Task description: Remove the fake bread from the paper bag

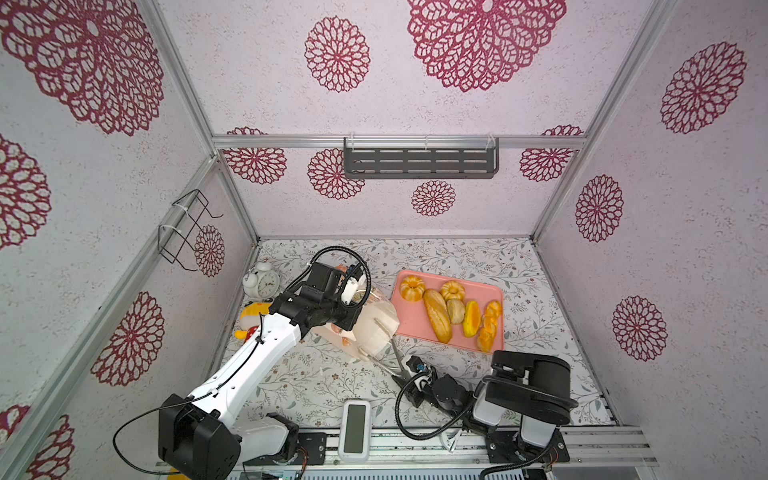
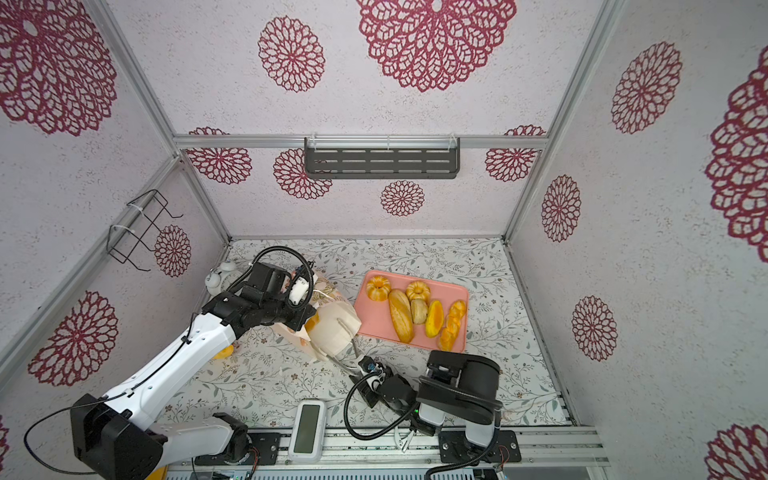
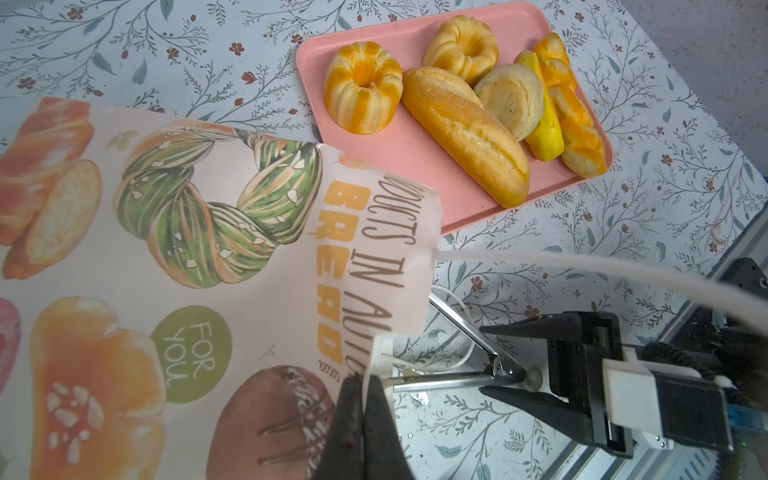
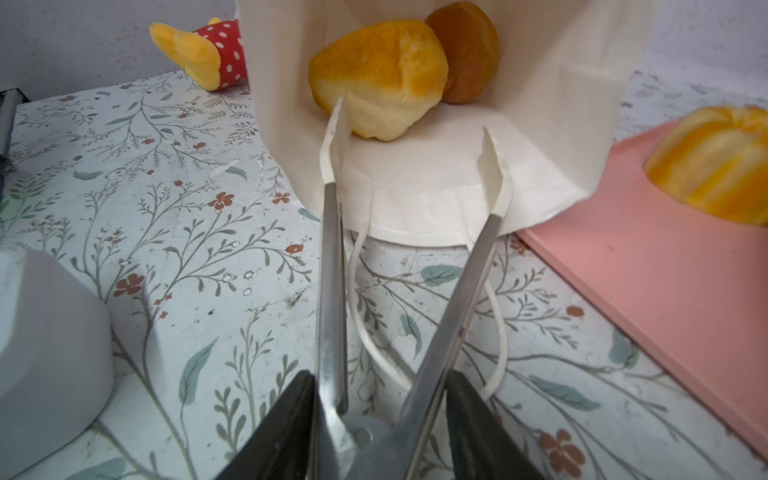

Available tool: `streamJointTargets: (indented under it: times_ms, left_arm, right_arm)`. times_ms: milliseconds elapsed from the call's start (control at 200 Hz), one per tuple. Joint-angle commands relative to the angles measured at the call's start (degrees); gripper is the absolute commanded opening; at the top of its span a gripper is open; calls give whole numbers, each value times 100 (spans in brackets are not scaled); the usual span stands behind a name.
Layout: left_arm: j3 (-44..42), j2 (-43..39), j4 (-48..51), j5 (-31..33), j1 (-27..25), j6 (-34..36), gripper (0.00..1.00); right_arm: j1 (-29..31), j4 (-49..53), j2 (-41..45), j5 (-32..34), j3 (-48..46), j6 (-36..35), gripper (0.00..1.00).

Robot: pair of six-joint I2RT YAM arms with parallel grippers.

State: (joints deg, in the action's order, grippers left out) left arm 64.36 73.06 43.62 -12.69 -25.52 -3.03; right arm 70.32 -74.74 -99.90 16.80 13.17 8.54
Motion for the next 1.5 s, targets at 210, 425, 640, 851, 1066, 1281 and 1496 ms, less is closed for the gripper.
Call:
streamJointTargets:
  times_ms: [210, 425, 640, 851, 1066, 1281, 1496]
  left_arm:
    - [60, -133, 24, 12, -37, 39, 0]
    - [-24, -278, -24, 11, -37, 65, 0]
    - [-219, -497, -168, -126, -39, 143, 0]
    - [-514, -760, -191, -108, -41, 154, 0]
    - [-646, -763, -310, -51, -38, 14, 0]
    - [-573, -635, -358, -19, -37, -88, 0]
    - [-605, -659, -354, 47, -40, -138, 0]
  right_arm:
    - [-19, 3229, 1499, -823, 1164, -57, 28]
    - [-72, 4852, 1797, -1025, 2036, 413, 23]
    - [-578, 5939, 2200, -1071, 2595, 964, 20]
    - [-904, 6570, 2424, -1505, 2878, 1947, 20]
    - [-994, 6435, 3000, -1479, 2501, 3259, 14]
    - [-1055, 6580, 3699, -1498, 2144, 3926, 13]
    - [-1229, 6754, 3762, -2279, 2191, 4039, 13]
